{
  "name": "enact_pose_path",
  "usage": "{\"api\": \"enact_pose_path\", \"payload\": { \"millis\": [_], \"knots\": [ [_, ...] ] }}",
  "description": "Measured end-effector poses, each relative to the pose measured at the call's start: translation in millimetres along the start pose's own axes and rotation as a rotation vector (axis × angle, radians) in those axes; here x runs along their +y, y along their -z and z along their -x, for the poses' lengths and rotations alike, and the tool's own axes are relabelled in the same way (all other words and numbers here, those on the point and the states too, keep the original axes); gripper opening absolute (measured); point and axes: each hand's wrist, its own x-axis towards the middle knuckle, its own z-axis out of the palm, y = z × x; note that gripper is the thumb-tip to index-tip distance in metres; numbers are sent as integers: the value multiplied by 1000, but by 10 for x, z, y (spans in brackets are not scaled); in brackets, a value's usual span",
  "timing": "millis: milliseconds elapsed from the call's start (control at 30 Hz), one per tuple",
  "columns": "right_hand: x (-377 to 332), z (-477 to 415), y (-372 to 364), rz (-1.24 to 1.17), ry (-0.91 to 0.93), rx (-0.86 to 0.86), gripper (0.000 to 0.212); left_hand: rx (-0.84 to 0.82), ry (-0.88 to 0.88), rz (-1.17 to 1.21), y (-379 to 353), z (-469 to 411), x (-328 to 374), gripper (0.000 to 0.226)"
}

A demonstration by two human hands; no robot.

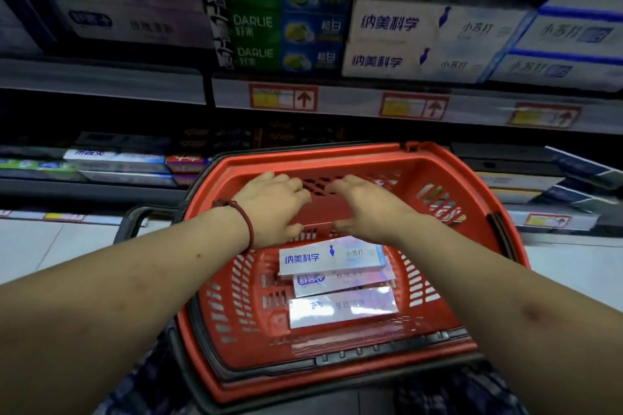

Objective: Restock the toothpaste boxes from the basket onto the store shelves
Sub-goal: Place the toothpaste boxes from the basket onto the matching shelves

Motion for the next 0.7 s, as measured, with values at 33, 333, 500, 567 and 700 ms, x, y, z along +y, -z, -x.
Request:
{"api": "enact_pose_path", "payload": {
  "millis": [33, 333, 500, 567, 700],
  "knots": [
    [53, 7, -82, 21, -14, -34, 68, -4, -5, -19, -59, -10, 48, 54],
    [459, 25, -597, 211, -108, -280, 65, -281, 2, -55, -692, -123, 241, 62],
    [505, -29, -768, 276, -95, -351, 65, -445, 4, 29, -955, -172, 235, 58],
    [505, -59, -828, 318, -73, -407, 57, -551, -26, 43, -1052, -186, 270, 48],
    [553, -97, -988, 406, -51, -548, 45, -688, 11, 105, -1203, -204, 317, 39]
  ]
}}
